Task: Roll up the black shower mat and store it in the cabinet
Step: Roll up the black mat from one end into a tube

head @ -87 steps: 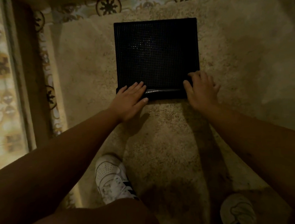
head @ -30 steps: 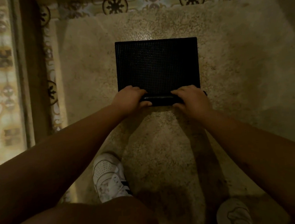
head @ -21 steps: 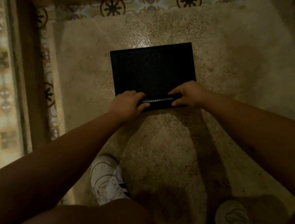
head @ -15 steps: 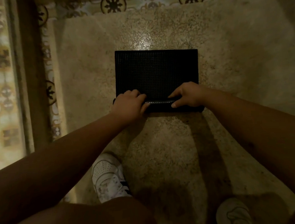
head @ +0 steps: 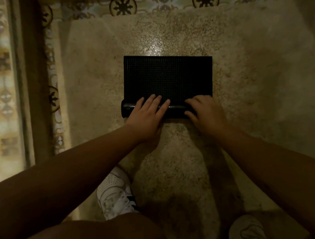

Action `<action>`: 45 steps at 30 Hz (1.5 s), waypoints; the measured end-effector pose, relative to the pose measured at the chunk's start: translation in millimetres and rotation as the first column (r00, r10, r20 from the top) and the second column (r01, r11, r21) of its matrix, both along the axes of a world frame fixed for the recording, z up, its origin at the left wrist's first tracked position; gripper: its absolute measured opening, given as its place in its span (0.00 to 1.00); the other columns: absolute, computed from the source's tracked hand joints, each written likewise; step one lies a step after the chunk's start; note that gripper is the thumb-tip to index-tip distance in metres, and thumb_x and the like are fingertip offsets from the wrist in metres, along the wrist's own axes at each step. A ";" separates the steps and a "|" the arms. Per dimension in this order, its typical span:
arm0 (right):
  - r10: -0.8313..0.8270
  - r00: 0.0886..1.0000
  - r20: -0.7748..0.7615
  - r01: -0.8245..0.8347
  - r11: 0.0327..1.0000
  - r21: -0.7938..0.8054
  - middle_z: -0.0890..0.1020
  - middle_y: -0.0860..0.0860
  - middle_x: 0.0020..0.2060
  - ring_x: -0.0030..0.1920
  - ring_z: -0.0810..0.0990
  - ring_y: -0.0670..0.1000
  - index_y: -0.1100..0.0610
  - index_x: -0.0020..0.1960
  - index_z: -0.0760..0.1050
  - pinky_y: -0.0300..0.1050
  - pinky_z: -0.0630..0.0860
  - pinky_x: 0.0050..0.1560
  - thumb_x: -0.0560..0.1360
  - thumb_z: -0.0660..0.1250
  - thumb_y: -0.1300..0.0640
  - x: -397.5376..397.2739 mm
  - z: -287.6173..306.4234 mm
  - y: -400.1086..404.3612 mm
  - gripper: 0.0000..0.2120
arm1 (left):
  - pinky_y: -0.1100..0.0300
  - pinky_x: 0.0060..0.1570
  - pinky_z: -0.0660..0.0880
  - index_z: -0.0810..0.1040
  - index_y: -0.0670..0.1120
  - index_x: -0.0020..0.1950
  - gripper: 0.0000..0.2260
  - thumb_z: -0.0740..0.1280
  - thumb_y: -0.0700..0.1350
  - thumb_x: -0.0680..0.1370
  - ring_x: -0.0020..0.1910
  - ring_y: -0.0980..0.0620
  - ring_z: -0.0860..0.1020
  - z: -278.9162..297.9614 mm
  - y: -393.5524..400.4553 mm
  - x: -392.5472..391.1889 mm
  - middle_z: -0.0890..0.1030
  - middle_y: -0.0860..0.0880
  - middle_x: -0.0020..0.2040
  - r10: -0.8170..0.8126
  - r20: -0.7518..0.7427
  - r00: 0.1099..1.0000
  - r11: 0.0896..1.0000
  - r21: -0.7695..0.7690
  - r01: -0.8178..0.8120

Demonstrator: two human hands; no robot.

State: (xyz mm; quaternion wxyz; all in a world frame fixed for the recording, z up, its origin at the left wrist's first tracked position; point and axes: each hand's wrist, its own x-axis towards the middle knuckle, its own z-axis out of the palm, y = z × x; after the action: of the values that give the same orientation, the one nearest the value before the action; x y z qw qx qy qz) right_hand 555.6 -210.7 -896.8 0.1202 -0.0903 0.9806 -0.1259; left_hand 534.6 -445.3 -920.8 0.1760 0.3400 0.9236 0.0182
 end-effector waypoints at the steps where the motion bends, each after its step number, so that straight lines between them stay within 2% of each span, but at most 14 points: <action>1: 0.019 1.000 -0.004 -0.019 1.000 0.017 0.76 0.55 0.59 0.59 0.73 0.58 0.55 0.66 0.72 0.57 0.69 0.60 0.73 0.67 0.43 8.4 -0.7 -3.2 0.26 | 0.41 0.71 0.53 0.47 0.48 0.78 0.38 0.60 0.59 0.74 0.76 0.40 0.55 -1.3 1.7 -4.6 0.60 0.40 0.76 0.010 0.011 1.000 1.000 0.001 -0.010; 4: 0.064 0.997 0.032 -0.066 0.997 0.041 0.73 0.56 0.64 0.65 0.70 0.58 0.54 0.71 0.67 0.60 0.62 0.67 0.70 0.72 0.45 16.3 -3.8 -2.2 0.34 | 0.42 0.72 0.51 0.45 0.48 0.78 0.40 0.60 0.60 0.72 0.76 0.42 0.53 -3.6 4.6 -13.9 0.57 0.41 0.78 0.021 0.044 0.999 1.000 -0.010 -0.021; 10: 0.038 0.987 0.156 -0.035 0.999 -0.019 0.77 0.54 0.60 0.59 0.74 0.58 0.52 0.69 0.71 0.57 0.71 0.58 0.69 0.73 0.51 -24.6 0.3 3.7 0.30 | 0.41 0.72 0.52 0.42 0.48 0.77 0.42 0.61 0.62 0.73 0.77 0.41 0.49 -0.5 8.8 -26.6 0.49 0.41 0.79 0.071 0.061 0.996 0.996 -0.054 -0.067; 14: 0.019 0.953 0.303 0.016 0.994 -0.112 0.78 0.56 0.58 0.58 0.75 0.57 0.54 0.68 0.73 0.50 0.71 0.59 0.68 0.76 0.50 -47.0 1.0 11.9 0.31 | 0.43 0.64 0.63 0.49 0.42 0.77 0.37 0.57 0.61 0.76 0.69 0.40 0.63 3.2 2.5 -33.1 0.61 0.40 0.74 0.053 -0.046 0.998 0.998 -0.026 -0.054; 17: -0.008 0.919 0.394 0.066 0.989 -0.133 0.78 0.56 0.60 0.59 0.75 0.56 0.54 0.68 0.73 0.45 0.70 0.57 0.65 0.78 0.50 -62.7 3.2 14.8 0.33 | 0.45 0.59 0.68 0.61 0.42 0.73 0.30 0.62 0.56 0.77 0.62 0.40 0.69 7.6 -1.0 -43.6 0.70 0.40 0.67 0.019 -0.048 0.999 1.000 0.024 -0.018; 19: -0.051 0.895 0.443 0.145 0.972 -0.182 0.79 0.54 0.59 0.56 0.77 0.55 0.56 0.65 0.72 0.44 0.73 0.51 0.63 0.80 0.50 -70.3 3.3 17.1 0.34 | 0.46 0.57 0.69 0.67 0.43 0.70 0.26 0.65 0.54 0.76 0.59 0.41 0.71 10.4 0.7 -48.5 0.74 0.41 0.62 0.046 -0.020 0.999 0.996 0.082 -0.044; 24: -0.030 0.833 0.552 0.173 0.962 -0.209 0.77 0.50 0.50 0.44 0.73 0.47 0.51 0.52 0.73 0.39 0.67 0.36 0.63 0.80 0.49 -76.5 3.7 22.1 0.23 | 0.49 0.52 0.72 0.71 0.44 0.62 0.21 0.70 0.51 0.73 0.52 0.42 0.75 18.8 0.6 -54.1 0.78 0.42 0.55 0.102 0.090 0.991 0.981 0.158 -0.116; 31: 0.015 0.789 0.615 0.175 0.953 -0.248 0.78 0.48 0.47 0.42 0.74 0.42 0.49 0.50 0.75 0.36 0.69 0.36 0.63 0.80 0.50 -65.1 0.5 23.2 0.20 | 0.54 0.47 0.69 0.74 0.45 0.59 0.19 0.72 0.52 0.72 0.52 0.44 0.76 19.1 -5.4 -34.9 0.80 0.44 0.54 0.181 0.226 0.957 0.950 0.213 -0.230; 33: 0.018 0.832 0.554 0.132 0.964 -0.230 0.79 0.51 0.52 0.52 0.76 0.50 0.51 0.52 0.78 0.43 0.73 0.47 0.64 0.78 0.47 -60.0 -2.3 25.5 0.19 | 0.55 0.47 0.70 0.74 0.46 0.59 0.20 0.72 0.52 0.72 0.53 0.44 0.77 22.1 -5.9 -40.5 0.80 0.44 0.54 0.192 0.288 0.938 0.944 0.207 -0.257; 35: 0.023 0.894 0.447 0.060 0.984 -0.170 0.75 0.52 0.61 0.63 0.67 0.57 0.52 0.57 0.79 0.51 0.67 0.62 0.66 0.75 0.43 -53.9 -3.9 28.6 0.23 | 0.56 0.46 0.70 0.75 0.47 0.59 0.20 0.73 0.53 0.71 0.53 0.45 0.77 24.5 -4.9 -49.5 0.80 0.45 0.55 0.235 0.367 0.900 0.933 0.176 -0.315; 36: 0.013 0.915 0.402 0.054 0.987 -0.153 0.73 0.52 0.63 0.65 0.64 0.58 0.51 0.60 0.78 0.52 0.64 0.64 0.68 0.73 0.41 -50.6 -2.8 28.6 0.24 | 0.57 0.45 0.70 0.75 0.48 0.59 0.20 0.74 0.53 0.71 0.52 0.46 0.77 25.4 -4.2 -54.1 0.80 0.46 0.55 0.262 0.407 0.875 0.924 0.154 -0.349; 39: 0.022 0.981 0.190 0.005 0.990 -0.138 0.76 0.53 0.59 0.59 0.70 0.57 0.52 0.63 0.74 0.54 0.68 0.58 0.68 0.70 0.39 -38.6 1.9 20.7 0.28 | 0.58 0.46 0.70 0.76 0.49 0.60 0.21 0.75 0.52 0.70 0.53 0.47 0.76 25.4 -1.6 -64.9 0.79 0.47 0.56 0.311 0.510 0.802 0.902 0.106 -0.418; 42: 0.166 0.983 0.078 -0.167 0.986 0.003 0.75 0.54 0.57 0.56 0.73 0.57 0.54 0.64 0.70 0.55 0.70 0.54 0.64 0.72 0.37 -20.7 2.1 9.2 0.35 | 0.58 0.50 0.70 0.76 0.48 0.61 0.21 0.75 0.50 0.70 0.56 0.47 0.75 24.1 -0.8 -70.4 0.77 0.46 0.58 0.330 0.588 0.739 0.884 0.081 -0.459; 45: 0.160 0.986 0.054 -0.163 0.985 0.060 0.75 0.54 0.58 0.56 0.73 0.57 0.54 0.64 0.70 0.55 0.70 0.53 0.65 0.75 0.48 -17.0 -1.2 4.1 0.30 | 0.58 0.50 0.70 0.75 0.47 0.62 0.22 0.74 0.51 0.71 0.56 0.46 0.75 23.8 -1.5 -70.1 0.76 0.45 0.58 0.311 0.588 0.747 0.899 0.072 -0.431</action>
State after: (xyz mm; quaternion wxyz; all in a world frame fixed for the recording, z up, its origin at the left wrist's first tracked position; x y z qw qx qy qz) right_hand 538.7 -206.6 -898.0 0.1566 -0.1628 0.9703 -0.0862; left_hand 464.6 -446.8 -897.0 0.3969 0.1440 0.8723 0.2466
